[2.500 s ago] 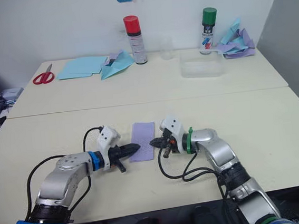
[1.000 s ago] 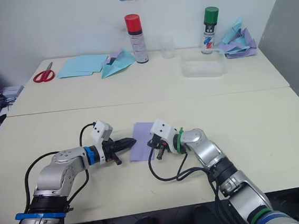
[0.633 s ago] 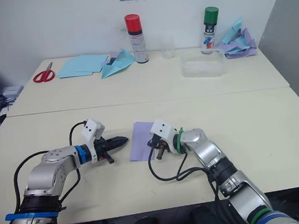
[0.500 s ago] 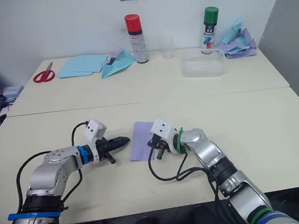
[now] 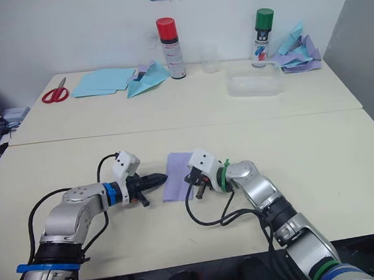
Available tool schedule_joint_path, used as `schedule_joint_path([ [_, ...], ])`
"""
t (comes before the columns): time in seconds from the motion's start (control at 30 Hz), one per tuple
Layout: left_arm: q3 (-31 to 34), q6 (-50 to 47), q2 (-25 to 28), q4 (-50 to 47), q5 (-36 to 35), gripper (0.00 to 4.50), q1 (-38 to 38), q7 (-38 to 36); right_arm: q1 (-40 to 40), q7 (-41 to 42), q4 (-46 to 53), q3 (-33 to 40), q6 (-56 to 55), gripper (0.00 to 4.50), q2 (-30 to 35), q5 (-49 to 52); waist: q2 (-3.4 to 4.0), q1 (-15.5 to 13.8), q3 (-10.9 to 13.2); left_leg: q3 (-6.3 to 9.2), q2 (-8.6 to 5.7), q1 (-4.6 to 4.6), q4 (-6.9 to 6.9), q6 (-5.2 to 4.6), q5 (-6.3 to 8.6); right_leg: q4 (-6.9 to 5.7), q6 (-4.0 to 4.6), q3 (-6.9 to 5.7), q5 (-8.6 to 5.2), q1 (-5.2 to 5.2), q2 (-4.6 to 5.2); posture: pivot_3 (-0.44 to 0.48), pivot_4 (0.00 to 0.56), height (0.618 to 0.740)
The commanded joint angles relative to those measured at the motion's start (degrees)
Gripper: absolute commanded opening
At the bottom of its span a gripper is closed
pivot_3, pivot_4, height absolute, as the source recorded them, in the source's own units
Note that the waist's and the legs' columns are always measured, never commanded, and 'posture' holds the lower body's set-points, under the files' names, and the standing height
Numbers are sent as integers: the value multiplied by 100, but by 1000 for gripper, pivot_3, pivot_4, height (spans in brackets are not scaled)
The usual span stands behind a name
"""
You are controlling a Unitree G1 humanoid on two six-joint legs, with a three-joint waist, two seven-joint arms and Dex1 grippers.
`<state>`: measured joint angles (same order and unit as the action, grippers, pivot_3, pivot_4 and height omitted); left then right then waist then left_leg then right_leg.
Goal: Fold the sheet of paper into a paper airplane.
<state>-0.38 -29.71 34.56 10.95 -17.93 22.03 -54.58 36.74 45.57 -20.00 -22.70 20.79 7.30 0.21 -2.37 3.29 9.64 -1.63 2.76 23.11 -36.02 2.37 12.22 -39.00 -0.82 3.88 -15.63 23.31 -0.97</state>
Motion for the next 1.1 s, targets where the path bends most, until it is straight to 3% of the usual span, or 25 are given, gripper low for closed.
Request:
schedule_joint_path([
  [0.03, 48, 55, 142, -43, 47, 0, 10, -37, -63, -119, -64, 39, 148, 41, 42, -85, 0, 0, 0, 1, 0, 0, 0, 0, 0, 0, 0, 1, 0, 0, 0, 0, 150, 740],
  [1.1, -212, -77, -105, -813, -57, 0, 192, -142, 11, -124, 9, 227, 407, 41, -14, 45, 0, 1, 0, 1, -2, 0, 0, 0, 0, 0, 0, 4, 0, -1, -2, 0, 150, 740],
])
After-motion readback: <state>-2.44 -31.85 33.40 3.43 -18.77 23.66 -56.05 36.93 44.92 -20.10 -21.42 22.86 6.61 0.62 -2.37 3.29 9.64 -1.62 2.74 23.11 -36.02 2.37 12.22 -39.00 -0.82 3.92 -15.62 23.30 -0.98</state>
